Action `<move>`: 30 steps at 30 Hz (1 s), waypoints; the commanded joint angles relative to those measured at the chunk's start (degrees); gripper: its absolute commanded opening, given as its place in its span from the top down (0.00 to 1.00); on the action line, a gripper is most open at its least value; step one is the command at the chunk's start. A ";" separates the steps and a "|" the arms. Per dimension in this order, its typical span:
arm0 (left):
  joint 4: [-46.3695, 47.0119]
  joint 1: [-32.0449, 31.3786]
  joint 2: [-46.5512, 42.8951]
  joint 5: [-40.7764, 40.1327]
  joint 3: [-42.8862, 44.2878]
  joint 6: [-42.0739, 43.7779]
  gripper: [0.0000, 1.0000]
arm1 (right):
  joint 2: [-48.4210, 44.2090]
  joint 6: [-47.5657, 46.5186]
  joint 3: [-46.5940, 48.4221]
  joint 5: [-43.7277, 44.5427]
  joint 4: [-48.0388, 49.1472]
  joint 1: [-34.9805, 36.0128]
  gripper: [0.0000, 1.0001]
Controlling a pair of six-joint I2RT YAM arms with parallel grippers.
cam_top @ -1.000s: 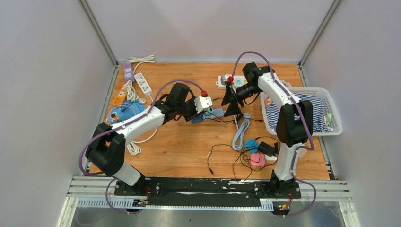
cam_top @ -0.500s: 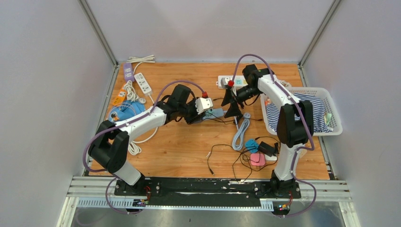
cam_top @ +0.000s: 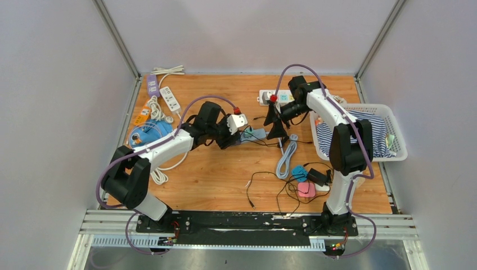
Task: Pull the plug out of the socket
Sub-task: Remove the plug from the socket.
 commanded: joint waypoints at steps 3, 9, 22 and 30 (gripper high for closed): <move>0.65 1.88 -1.38 0.89 -2.10 -3.40 0.43 | -0.22 2.49 0.67 1.18 0.27 0.71 0.28; 4.77 3.07 -3.85 0.91 -4.45 -5.58 0.42 | -0.07 4.92 1.07 1.79 1.42 0.96 0.28; 9.34 6.07 -3.38 6.03 -5.88 -8.23 0.42 | -0.62 10.16 3.03 1.48 2.90 3.39 0.29; 9.64 7.02 -0.61 8.87 -4.75 -9.01 0.43 | -1.22 18.32 5.85 -0.36 5.66 6.12 0.29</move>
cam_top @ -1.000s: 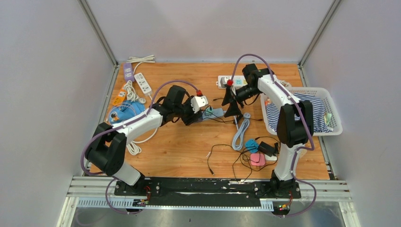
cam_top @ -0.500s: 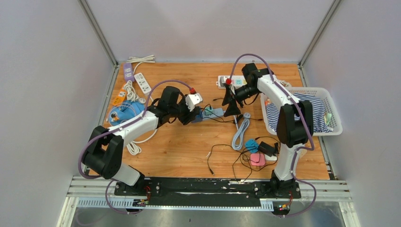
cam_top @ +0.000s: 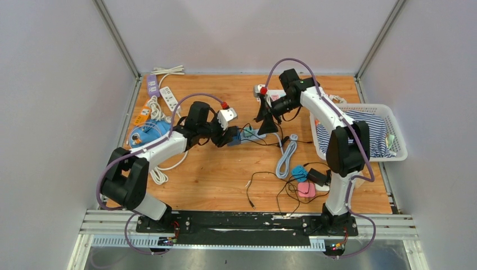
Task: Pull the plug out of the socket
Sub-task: Remove the plug from the socket.
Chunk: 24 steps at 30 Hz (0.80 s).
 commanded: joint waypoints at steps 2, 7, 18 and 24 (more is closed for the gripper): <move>1.08 1.24 1.98 3.46 0.85 -1.22 0.43 | -1.55 6.08 0.77 0.02 2.93 2.46 0.29; 1.08 2.27 4.02 5.22 1.82 -2.59 0.44 | -0.40 9.56 1.48 0.21 4.34 3.22 0.29; 1.11 4.26 2.22 4.66 0.96 -6.58 0.43 | 0.21 12.67 2.09 1.65 5.67 3.85 0.29; 1.08 4.71 -2.50 5.27 -1.00 -7.34 0.42 | 0.44 13.23 2.37 3.00 5.81 3.87 0.29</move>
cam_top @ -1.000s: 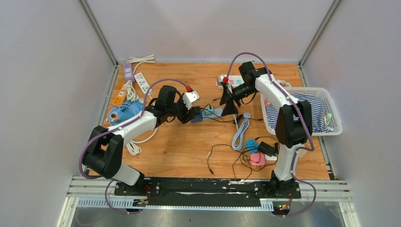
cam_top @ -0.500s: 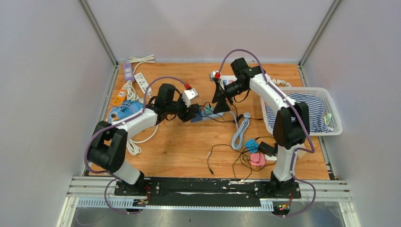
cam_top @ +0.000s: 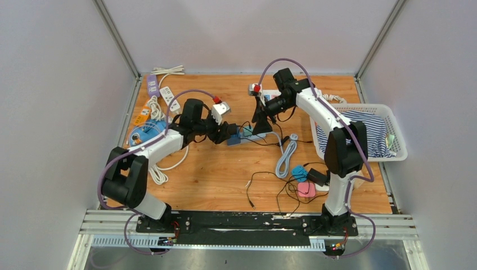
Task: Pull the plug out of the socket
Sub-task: Remove the plug from the socket.
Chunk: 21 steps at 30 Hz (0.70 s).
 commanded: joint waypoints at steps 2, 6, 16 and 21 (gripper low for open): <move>-0.43 0.62 -4.72 1.01 -1.83 -1.41 0.42 | 0.41 1.38 2.00 1.29 -0.10 0.83 0.29; -0.43 0.77 -7.09 0.96 -2.51 -1.93 0.42 | 0.11 1.39 2.03 2.00 -0.11 0.84 0.29; 3.99 1.37 -17.55 -9.34 -6.88 -5.99 0.40 | -0.35 -0.84 3.60 1.83 -0.11 1.49 0.29; 6.98 4.54 -21.99 -25.95 -9.35 -20.72 0.03 | 0.04 -6.69 6.63 1.56 -1.04 2.77 0.29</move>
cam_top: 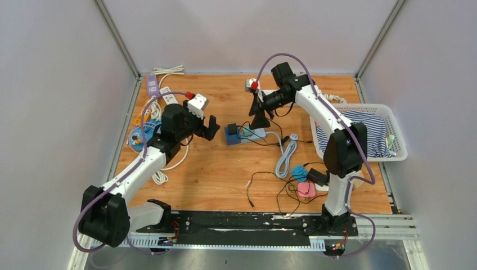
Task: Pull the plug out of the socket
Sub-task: Remove the plug from the socket.
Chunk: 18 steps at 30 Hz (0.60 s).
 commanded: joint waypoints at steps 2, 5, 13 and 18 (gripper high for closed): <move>6.72 4.44 -3.49 -13.26 -3.62 -13.72 0.00 | -0.12 -9.01 4.14 1.37 -2.81 2.91 0.27; 9.22 6.41 -0.62 -10.46 -3.55 -17.15 0.00 | 0.45 -12.68 6.41 4.92 -4.93 5.19 0.26; 10.28 8.43 7.29 -6.10 -1.80 -21.80 0.00 | 4.94 -14.50 13.86 14.25 -7.58 10.68 0.25; 10.53 7.91 2.20 -12.80 -5.90 -17.44 0.00 | 7.37 -11.41 16.53 16.93 -7.52 12.23 0.26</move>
